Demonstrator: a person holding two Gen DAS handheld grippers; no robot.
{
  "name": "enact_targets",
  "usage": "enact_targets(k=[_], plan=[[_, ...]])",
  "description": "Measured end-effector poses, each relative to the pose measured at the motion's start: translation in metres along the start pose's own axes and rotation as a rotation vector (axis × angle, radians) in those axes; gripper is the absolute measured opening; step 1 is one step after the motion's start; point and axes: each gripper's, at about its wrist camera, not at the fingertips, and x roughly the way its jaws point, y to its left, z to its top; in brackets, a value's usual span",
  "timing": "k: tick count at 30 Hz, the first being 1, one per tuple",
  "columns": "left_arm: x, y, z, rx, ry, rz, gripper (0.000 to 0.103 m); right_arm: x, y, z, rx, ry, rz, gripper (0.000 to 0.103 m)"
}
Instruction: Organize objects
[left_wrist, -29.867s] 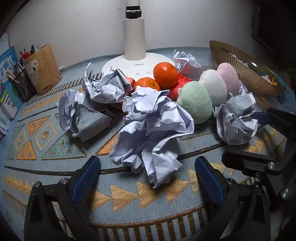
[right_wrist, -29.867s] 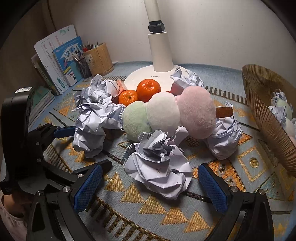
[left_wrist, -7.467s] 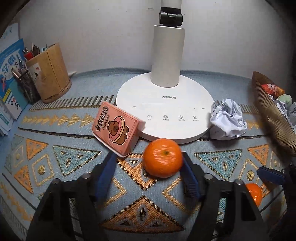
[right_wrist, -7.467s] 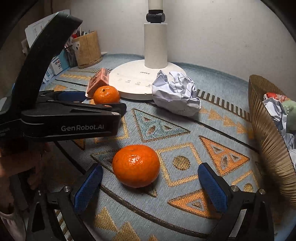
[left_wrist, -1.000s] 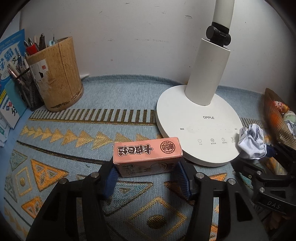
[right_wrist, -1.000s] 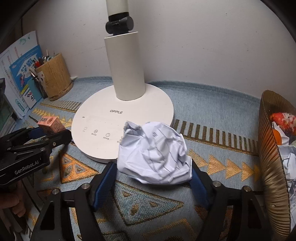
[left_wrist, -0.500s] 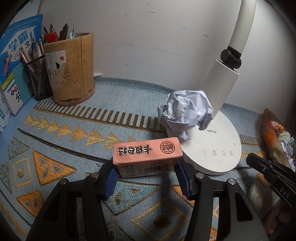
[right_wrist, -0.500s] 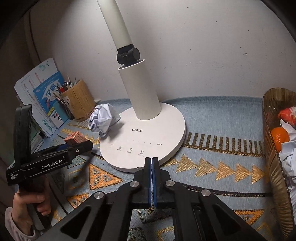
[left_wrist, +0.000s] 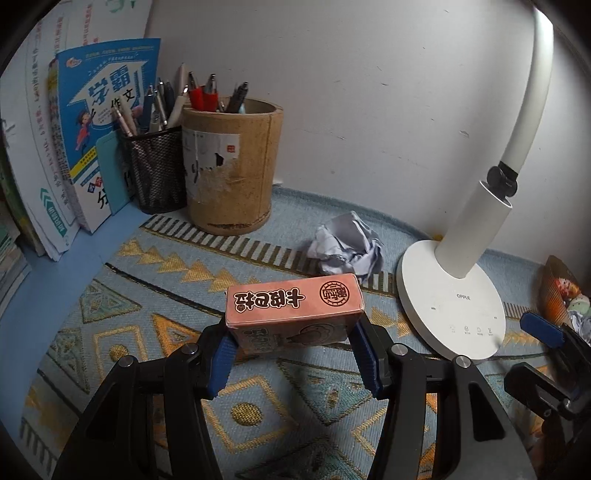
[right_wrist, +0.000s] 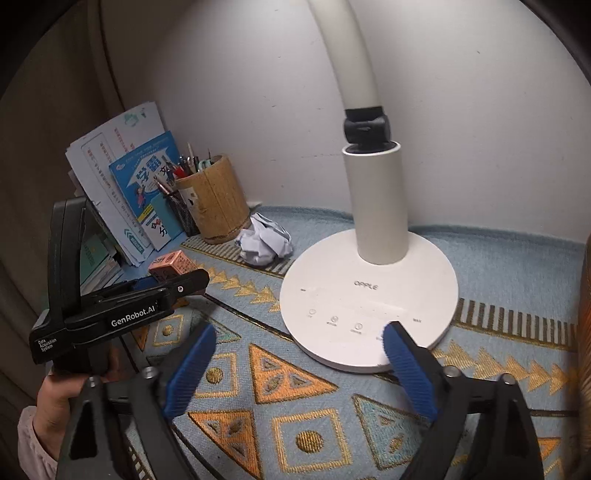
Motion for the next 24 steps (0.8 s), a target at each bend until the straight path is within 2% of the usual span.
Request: enact_targets(k=[2,4,6,10,12,13,14,17,20,24], plan=[[-0.005,0.016,0.002,-0.033,-0.016,0.036,0.053,0.013,0.024,0.014,-0.086,-0.021,-0.034,0.103],[-0.012,0.034,0.005,-0.076,-0.023,0.072,0.053,0.033,0.044,0.026,-0.148,-0.013,-0.024,0.103],[-0.013,0.053,0.006,-0.133,-0.027,0.070,0.053,0.058,0.059,0.036,-0.197,0.002,-0.047,0.103],[-0.005,0.082,0.009,-0.233,-0.020,0.038,0.053,0.117,0.073,0.049,-0.215,0.084,-0.089,0.103],[-0.005,0.089,0.010,-0.256,-0.022,0.029,0.053,0.148,0.071,0.052,-0.199,0.154,-0.137,0.101],[-0.005,0.089,0.009,-0.263,-0.023,0.025,0.053,0.162,0.067,0.051,-0.174,0.196,-0.188,0.060],[-0.004,0.089,0.009,-0.265,-0.025,0.016,0.053,0.172,0.061,0.050,-0.156,0.250,-0.247,0.049],[-0.002,0.082,0.009,-0.251,-0.029,-0.017,0.053,0.150,0.055,0.053,-0.077,0.187,-0.141,0.046],[-0.001,0.071,0.009,-0.233,-0.027,-0.046,0.053,0.117,0.059,0.048,-0.111,0.116,-0.113,0.046],[-0.004,0.059,0.008,-0.202,-0.033,-0.071,0.053,0.072,0.055,0.036,-0.110,0.070,-0.113,0.047]])
